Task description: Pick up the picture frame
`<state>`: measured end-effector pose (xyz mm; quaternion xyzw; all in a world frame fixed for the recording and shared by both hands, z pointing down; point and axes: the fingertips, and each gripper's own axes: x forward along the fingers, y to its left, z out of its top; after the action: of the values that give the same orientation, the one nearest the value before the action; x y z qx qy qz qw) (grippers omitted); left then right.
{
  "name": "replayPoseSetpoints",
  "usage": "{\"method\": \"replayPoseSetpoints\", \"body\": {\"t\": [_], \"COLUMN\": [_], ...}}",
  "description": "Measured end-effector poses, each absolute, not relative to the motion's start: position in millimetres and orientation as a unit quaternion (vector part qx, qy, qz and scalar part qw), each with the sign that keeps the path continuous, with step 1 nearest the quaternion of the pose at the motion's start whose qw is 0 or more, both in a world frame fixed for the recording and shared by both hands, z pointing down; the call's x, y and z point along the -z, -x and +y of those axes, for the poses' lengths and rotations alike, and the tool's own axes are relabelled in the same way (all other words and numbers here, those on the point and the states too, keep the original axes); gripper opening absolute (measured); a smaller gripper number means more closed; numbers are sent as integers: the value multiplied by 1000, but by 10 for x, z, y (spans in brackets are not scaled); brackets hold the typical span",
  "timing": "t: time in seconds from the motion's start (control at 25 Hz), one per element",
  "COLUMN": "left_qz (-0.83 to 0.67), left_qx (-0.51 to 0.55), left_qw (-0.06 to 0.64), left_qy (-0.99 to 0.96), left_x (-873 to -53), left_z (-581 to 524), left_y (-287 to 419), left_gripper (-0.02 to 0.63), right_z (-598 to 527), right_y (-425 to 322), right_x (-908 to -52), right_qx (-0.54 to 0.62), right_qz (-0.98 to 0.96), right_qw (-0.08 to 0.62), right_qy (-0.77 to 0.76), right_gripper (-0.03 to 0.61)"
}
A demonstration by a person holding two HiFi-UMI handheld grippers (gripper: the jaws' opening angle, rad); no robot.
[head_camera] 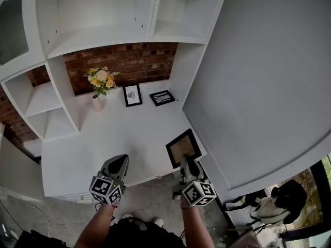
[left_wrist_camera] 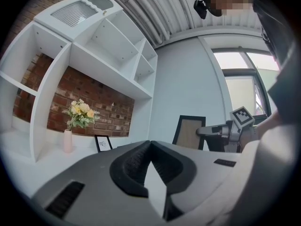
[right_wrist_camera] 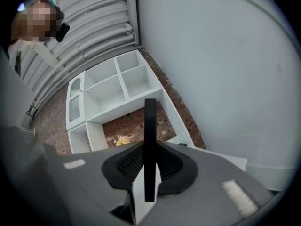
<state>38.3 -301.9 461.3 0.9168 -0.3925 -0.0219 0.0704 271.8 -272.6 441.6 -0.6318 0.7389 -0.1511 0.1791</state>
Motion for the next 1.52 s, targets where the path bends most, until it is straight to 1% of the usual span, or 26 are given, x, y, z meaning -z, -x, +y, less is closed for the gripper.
{"method": "replayPoseSetpoints", "body": {"t": [0.68,1.52], "left_qz": [-372,-372], "left_qx": [44,65], "left_qw": [52,39], "left_qy": [-926,-925], "left_x": [-4318,-4103], "left_z": [-3181,-3277], "left_y": [-700,-735], "left_gripper": [-3,-3], "right_z": [-2730,-2775], "right_y": [-2967,-2961], "right_x": [-4088,-4010], "right_qx": [82,62], "right_qz": [739,742], "right_qw": [161,150], "right_qy": [649,651], "right_gripper": [66,66]}}
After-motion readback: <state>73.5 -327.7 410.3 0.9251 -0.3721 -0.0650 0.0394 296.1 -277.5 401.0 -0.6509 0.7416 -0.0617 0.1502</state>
